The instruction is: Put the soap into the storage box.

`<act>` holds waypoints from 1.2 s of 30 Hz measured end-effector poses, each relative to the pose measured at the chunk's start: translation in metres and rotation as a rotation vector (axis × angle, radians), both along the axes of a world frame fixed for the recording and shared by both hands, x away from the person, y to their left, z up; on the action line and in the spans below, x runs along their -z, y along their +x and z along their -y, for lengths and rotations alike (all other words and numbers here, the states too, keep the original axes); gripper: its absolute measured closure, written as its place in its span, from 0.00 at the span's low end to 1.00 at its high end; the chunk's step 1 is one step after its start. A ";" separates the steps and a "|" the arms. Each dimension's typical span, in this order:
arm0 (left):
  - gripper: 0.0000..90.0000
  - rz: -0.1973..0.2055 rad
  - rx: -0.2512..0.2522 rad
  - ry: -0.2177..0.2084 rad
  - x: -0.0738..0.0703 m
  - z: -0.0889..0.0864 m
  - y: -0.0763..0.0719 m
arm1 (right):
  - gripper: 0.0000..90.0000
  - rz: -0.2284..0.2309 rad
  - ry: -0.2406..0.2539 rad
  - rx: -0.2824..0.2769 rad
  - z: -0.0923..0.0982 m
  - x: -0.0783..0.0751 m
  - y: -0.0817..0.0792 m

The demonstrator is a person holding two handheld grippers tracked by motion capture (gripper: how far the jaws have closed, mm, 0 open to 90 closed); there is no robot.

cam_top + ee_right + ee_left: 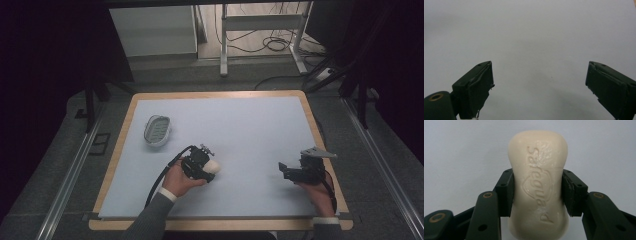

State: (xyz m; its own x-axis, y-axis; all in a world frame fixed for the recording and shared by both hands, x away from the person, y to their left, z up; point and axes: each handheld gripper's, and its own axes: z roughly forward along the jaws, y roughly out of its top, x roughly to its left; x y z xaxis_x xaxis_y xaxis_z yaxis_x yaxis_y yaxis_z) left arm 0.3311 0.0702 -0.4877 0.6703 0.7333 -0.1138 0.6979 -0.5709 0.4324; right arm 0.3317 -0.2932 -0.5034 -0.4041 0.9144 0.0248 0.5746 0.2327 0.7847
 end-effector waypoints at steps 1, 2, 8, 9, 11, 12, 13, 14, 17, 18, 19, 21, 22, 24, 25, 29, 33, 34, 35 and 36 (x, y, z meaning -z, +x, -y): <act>0.55 -0.003 0.005 0.005 -0.001 -0.002 0.001 | 0.08 0.000 0.001 0.001 0.000 0.000 0.000; 0.55 -0.003 0.007 0.009 -0.003 -0.003 0.002 | 0.08 0.000 0.001 0.000 0.000 0.000 0.000; 0.55 0.020 -0.041 -0.018 -0.015 -0.022 0.016 | 0.09 -0.003 0.000 -0.001 0.001 0.000 0.000; 0.55 0.023 -0.049 -0.021 -0.017 -0.025 0.018 | 0.09 -0.003 0.002 -0.001 0.001 0.000 0.000; 0.55 0.031 -0.062 -0.031 -0.020 -0.031 0.021 | 0.09 -0.002 0.003 0.001 0.001 0.000 0.000; 0.55 0.031 -0.066 -0.039 -0.021 -0.034 0.022 | 0.08 -0.003 0.002 0.001 0.001 0.000 0.000; 0.55 0.029 -0.071 -0.046 -0.022 -0.036 0.022 | 0.08 -0.004 0.001 0.001 0.001 0.000 0.000; 0.55 0.032 -0.076 -0.047 -0.023 -0.038 0.023 | 0.08 -0.003 0.000 0.002 0.001 0.000 0.000; 0.55 0.034 -0.086 -0.050 -0.024 -0.043 0.025 | 0.08 -0.006 -0.003 -0.001 0.000 0.001 0.001; 0.55 0.034 -0.090 -0.049 -0.025 -0.044 0.025 | 0.08 -0.006 -0.004 -0.002 0.000 0.001 0.001; 0.55 0.035 -0.090 -0.045 -0.025 -0.045 0.026 | 0.08 -0.006 -0.005 -0.002 0.000 0.001 0.001; 0.55 0.036 -0.094 -0.044 -0.027 -0.046 0.027 | 0.08 -0.006 -0.003 -0.001 0.000 0.001 0.001; 0.55 0.038 -0.095 -0.044 -0.027 -0.047 0.028 | 0.08 -0.006 -0.001 0.000 0.001 0.001 0.000; 0.55 0.037 -0.100 -0.044 -0.028 -0.049 0.030 | 0.08 -0.007 0.000 0.001 0.001 0.001 0.000; 0.55 0.040 -0.100 -0.041 -0.029 -0.050 0.031 | 0.08 -0.007 0.000 0.001 0.001 0.001 0.001; 0.55 0.047 -0.112 -0.051 -0.031 -0.054 0.033 | 0.09 -0.007 0.000 0.002 0.002 0.001 0.001; 0.55 0.040 -0.124 -0.050 -0.030 -0.060 0.037 | 0.08 -0.008 -0.001 0.002 0.002 0.001 0.001; 0.55 0.039 -0.128 -0.052 -0.030 -0.061 0.038 | 0.08 -0.009 -0.001 0.001 0.002 0.001 0.001; 0.55 0.037 -0.131 -0.052 -0.030 -0.062 0.038 | 0.08 -0.007 -0.002 -0.001 0.002 0.001 0.001; 0.55 0.038 -0.132 -0.052 -0.030 -0.064 0.039 | 0.08 -0.007 -0.002 -0.001 0.002 0.001 0.001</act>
State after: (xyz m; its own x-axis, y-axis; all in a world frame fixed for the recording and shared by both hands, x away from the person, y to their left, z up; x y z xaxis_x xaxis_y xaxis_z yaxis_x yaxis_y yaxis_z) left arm 0.3706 0.1342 -0.4575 0.5732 0.8090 -0.1301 0.7479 -0.4516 0.4866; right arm 0.3326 -0.2948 -0.5044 -0.4046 0.9141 0.0260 0.5801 0.2346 0.7800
